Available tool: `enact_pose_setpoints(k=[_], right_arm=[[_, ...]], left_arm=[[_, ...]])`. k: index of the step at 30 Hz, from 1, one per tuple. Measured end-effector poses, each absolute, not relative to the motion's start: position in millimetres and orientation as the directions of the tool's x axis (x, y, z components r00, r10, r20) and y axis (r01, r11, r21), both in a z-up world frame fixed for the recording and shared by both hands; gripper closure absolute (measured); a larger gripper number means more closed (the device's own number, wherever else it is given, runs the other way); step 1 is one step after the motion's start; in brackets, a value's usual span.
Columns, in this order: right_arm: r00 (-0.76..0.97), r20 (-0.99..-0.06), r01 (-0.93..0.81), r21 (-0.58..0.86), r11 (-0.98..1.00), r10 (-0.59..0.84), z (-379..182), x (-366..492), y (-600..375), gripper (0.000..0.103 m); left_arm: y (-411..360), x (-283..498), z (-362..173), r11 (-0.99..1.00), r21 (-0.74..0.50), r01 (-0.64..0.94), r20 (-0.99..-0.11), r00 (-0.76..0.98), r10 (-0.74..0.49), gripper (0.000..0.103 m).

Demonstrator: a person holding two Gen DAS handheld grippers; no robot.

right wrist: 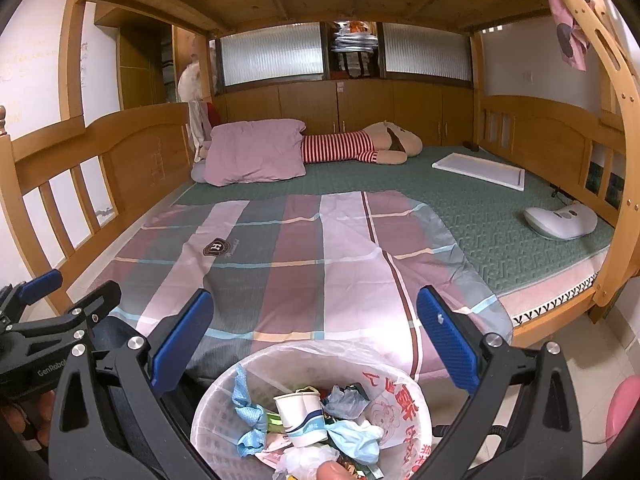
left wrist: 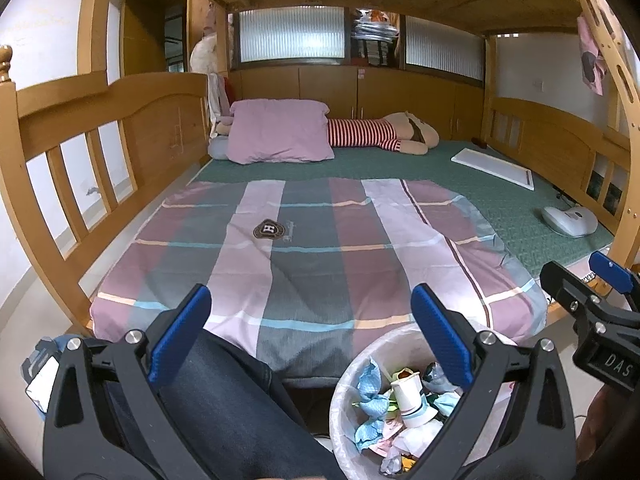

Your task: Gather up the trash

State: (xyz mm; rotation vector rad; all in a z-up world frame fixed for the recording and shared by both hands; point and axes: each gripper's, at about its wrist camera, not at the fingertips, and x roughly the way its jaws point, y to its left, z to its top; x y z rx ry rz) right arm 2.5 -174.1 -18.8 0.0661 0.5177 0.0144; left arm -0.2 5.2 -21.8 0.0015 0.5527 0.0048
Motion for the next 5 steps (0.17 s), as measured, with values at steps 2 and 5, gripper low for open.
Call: enact_pose_setpoints(k=[2,5], right_arm=[[0.87,-0.492,0.012,0.081,0.997,0.03,-17.1,3.9,-177.5,0.004],[0.9,-0.433,0.009,0.126,0.992,0.047,-3.2,-2.0,-184.0,0.004]], left_arm=[[9.7,3.4,-23.9,1.0,-0.02,-0.011,-0.534,0.846,-0.002,0.004],[18.1,11.2,-27.6,0.999,-0.039,-0.021,-0.549,0.836,-0.004,0.004]])
